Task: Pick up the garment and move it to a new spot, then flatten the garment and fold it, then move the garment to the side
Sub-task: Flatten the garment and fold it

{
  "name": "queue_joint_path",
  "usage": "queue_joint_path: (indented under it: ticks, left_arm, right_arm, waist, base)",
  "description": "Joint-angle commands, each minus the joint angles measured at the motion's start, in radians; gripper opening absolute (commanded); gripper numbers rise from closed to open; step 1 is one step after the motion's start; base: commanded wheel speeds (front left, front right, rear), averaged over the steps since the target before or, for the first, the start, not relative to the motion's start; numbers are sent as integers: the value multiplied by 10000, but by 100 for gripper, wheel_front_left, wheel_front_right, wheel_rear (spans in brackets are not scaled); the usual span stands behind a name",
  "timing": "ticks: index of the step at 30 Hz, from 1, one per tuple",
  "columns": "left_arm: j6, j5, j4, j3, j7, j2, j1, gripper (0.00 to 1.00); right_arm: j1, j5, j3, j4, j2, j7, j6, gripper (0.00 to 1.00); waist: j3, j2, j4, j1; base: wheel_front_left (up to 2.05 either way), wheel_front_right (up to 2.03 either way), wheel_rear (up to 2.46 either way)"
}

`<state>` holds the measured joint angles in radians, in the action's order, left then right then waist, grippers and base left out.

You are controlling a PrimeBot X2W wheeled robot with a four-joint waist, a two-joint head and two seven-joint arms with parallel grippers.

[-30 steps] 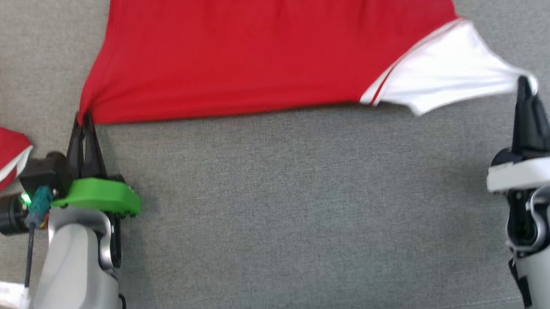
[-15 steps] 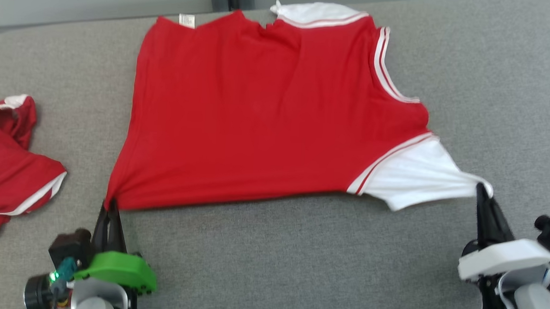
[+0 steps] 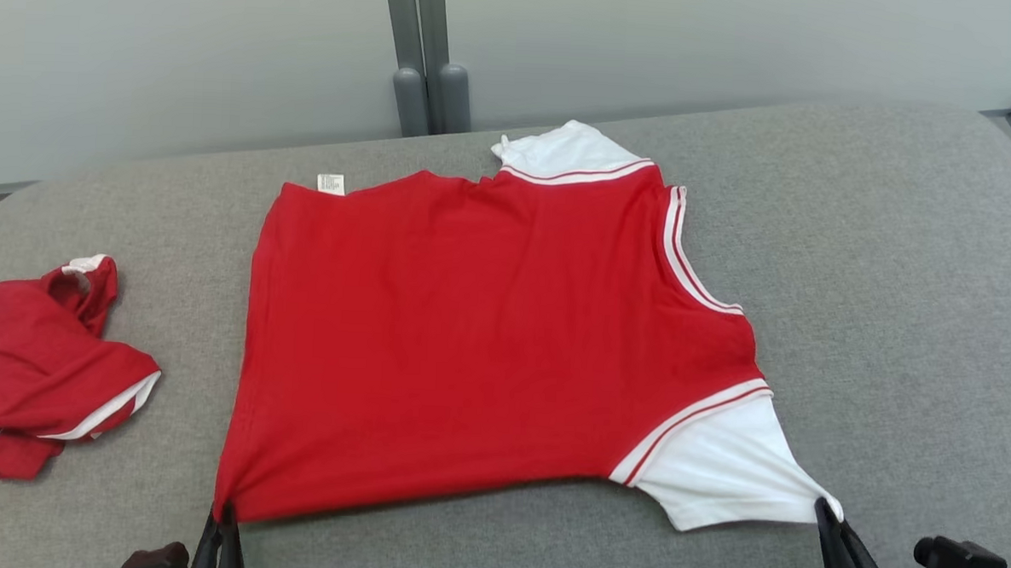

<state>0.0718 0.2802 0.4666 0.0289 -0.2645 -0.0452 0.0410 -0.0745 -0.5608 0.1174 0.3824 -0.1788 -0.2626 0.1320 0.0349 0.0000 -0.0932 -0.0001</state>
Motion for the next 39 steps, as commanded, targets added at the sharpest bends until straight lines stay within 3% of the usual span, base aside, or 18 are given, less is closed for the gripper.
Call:
queue_joint_path:
  ticks: [1, 9, 16, 24, 39]
  left_arm:
    - [123, 86, 24, -52, 5, -100, 286, 0]
    - [116, 249, -61, 239, 5, -95, 974, 0]
    - [-57, 121, -534, 427, 3, -94, 504, 0]
    - [-144, 113, -768, 514, 3, -89, -907, 0]
    - [209, -14, 309, 582, 3, -86, -3561, 0]
  right_arm:
    - [-307, -6, -56, -39, -34, -33, -23, 0]
    - [-1085, -121, -150, -417, -112, -33, -23, 0]
    - [-495, -152, -441, -1107, -78, -32, -23, 0]
    - [1181, -131, -297, -1224, -381, -32, -22, 0]
    - [4888, 126, 202, 712, -440, -32, -20, 0]
  waist:
    - [-304, 0, -4, 1]
    - [-462, 0, -75, 1]
    - [-295, 0, -62, 1]
    - [270, 0, -52, 1]
    - [2169, 0, -48, 1]
  base:
    - [0, 0, 0]
    - [0, 0, 0]
    - [0, 0, 0]
    - [0, 0, 0]
    - [0, 0, 0]
